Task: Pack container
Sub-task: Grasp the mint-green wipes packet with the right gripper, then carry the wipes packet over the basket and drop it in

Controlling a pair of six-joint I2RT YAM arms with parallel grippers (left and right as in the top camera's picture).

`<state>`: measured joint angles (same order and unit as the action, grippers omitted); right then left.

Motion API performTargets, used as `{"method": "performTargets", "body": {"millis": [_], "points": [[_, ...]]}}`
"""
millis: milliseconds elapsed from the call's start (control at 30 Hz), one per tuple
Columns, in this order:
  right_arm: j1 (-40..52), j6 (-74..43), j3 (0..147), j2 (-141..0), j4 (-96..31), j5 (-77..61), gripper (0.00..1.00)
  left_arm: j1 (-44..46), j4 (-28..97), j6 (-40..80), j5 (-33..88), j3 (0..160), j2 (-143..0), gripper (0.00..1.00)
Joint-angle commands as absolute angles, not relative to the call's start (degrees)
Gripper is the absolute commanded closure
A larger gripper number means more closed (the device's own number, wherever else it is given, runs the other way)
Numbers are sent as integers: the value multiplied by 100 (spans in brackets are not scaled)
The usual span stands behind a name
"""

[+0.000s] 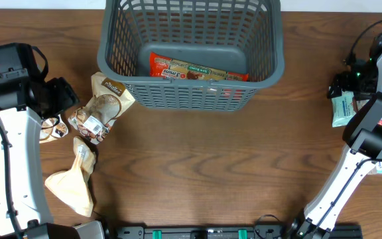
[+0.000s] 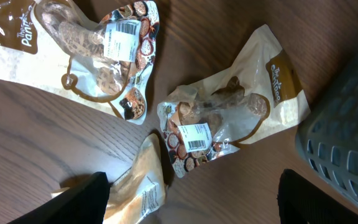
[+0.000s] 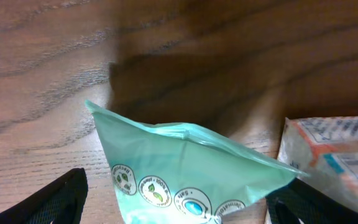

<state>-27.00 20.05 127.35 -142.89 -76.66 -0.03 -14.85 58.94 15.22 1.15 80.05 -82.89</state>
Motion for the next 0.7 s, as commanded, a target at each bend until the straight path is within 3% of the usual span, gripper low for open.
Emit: {"method": "performTargets", "body": {"millis": [0,267,433,667], "points": [[-2670,1931,12558,-14355,-7614,-23,19,-1505,5907,1577,108,7983,-8309,25],[-2659,1931,12143,-14355,-7456,-27,20,-1505,5907,1577,108,7983,-8309,25],[-2624,1929,12145,-14355,-7456,-200,53,-1505,5907,1577,108,7983,-8309,25],[-2438,1929,12272,-14256,-7459,-690,69,-1505,5909,1575,108,7983,-8311,25]]}}
